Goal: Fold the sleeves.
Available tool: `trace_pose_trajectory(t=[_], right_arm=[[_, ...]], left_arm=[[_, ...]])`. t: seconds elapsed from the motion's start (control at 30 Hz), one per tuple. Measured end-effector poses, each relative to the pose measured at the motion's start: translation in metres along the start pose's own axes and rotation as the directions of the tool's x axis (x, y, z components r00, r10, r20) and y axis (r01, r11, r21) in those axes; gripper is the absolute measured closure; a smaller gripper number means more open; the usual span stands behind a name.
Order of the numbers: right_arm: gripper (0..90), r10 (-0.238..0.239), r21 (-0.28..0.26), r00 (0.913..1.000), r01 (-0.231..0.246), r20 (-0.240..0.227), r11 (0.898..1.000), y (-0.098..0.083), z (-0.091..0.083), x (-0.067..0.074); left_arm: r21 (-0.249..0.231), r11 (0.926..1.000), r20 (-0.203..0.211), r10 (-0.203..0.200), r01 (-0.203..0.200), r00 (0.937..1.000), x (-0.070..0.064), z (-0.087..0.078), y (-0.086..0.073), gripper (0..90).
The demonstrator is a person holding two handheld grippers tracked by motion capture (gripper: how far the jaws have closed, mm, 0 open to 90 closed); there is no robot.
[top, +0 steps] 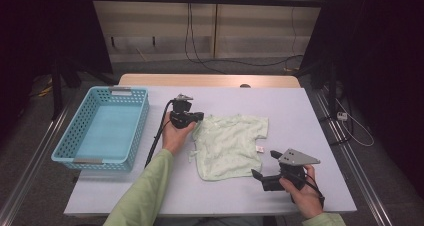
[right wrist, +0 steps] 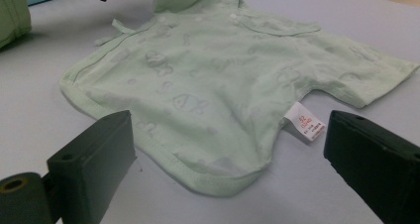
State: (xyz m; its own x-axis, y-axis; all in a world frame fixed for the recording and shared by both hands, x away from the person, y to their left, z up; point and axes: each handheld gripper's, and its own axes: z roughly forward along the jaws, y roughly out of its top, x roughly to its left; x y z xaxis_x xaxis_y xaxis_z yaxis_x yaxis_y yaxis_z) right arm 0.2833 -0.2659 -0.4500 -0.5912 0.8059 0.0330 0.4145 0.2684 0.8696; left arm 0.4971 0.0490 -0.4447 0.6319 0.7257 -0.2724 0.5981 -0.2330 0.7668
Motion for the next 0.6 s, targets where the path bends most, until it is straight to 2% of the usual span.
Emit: trace_pose_trajectory(t=[0.3,0.47,0.53,0.6], right_arm=[[5.0,-0.002,0.002,1.0000,0.002,-0.008,1.000,0.000,0.000,0.000],[5.1,-0.002,0.005,1.0000,0.002,-0.008,1.000,0.000,0.001,0.001],[5.1,-0.003,0.004,0.9999,0.003,-0.010,1.000,0.000,0.000,0.001],[5.1,-0.003,0.004,1.0000,0.003,-0.009,1.000,0.000,0.000,0.000]], left_arm=[[0.025,0.9980,0.000,0.059,-0.059,0.9983,-0.015,0.013,0.001,88.1],[0.031,0.9972,0.001,0.069,-0.069,0.9976,-0.019,0.023,-0.003,87.7],[0.037,0.9959,0.009,0.082,-0.082,0.9966,-0.020,0.025,-0.004,87.3],[0.051,0.9949,0.035,0.085,-0.087,0.9957,-0.021,0.027,-0.006,86.4]])
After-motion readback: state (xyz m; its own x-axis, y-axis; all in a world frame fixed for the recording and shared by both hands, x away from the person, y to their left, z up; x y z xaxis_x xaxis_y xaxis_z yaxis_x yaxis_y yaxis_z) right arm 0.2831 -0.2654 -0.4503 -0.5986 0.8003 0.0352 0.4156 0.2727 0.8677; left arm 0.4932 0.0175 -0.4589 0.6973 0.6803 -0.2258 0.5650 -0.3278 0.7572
